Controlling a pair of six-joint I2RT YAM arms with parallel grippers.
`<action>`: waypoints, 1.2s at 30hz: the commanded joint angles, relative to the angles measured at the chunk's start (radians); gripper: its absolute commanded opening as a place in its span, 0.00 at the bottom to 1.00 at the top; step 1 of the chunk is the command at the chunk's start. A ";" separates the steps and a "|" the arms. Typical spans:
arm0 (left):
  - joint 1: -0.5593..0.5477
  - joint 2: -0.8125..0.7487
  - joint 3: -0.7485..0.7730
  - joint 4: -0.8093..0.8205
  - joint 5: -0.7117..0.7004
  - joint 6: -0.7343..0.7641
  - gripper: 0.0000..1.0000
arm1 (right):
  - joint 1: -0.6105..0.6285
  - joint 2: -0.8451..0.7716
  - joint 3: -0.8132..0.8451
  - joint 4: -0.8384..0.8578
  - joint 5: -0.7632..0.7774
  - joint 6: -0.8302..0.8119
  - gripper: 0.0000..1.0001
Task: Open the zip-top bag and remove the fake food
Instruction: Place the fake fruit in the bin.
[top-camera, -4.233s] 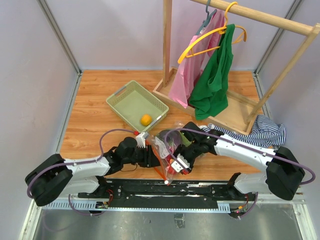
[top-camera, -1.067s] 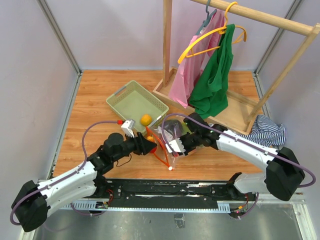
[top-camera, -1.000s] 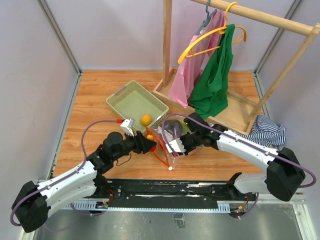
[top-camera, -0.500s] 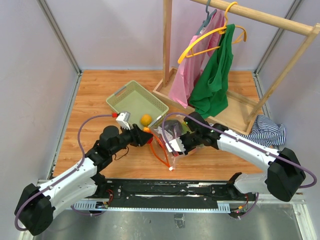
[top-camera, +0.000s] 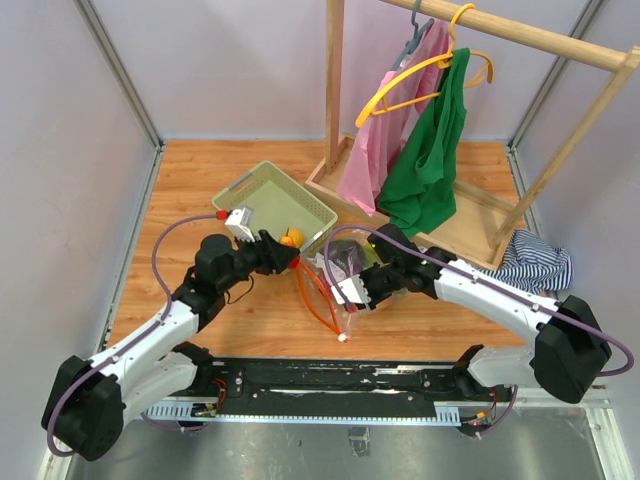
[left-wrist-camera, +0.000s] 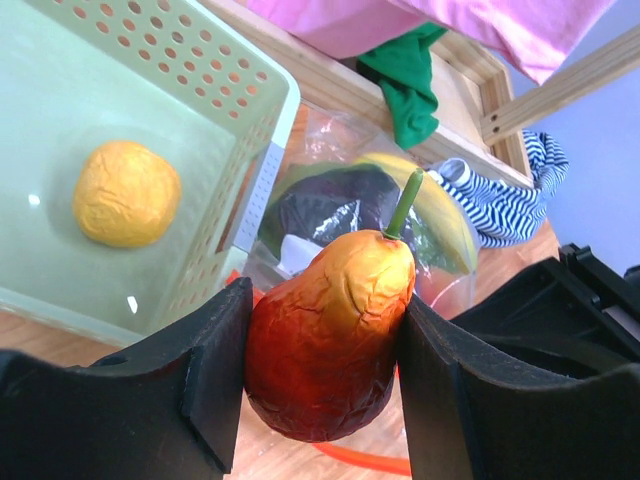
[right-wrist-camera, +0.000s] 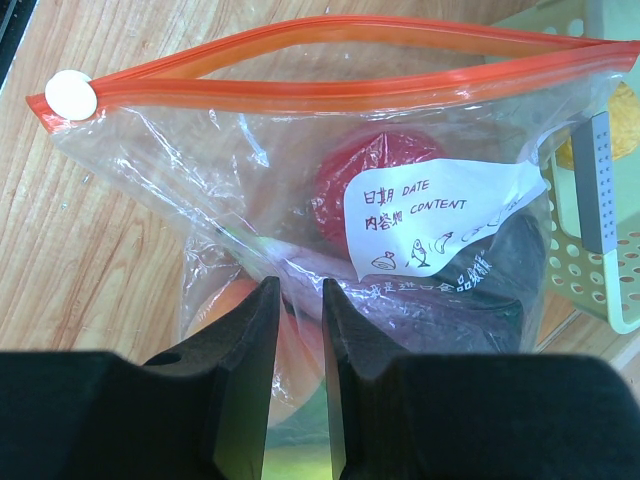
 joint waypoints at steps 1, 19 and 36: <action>0.037 0.040 0.052 0.071 0.018 0.027 0.03 | -0.024 -0.022 0.027 -0.014 -0.010 0.017 0.25; 0.116 0.220 0.128 0.123 -0.051 0.018 0.00 | -0.023 -0.013 0.028 -0.012 -0.002 0.017 0.26; 0.118 0.360 0.224 0.026 -0.331 -0.053 0.03 | -0.023 -0.003 0.028 -0.013 0.007 0.017 0.27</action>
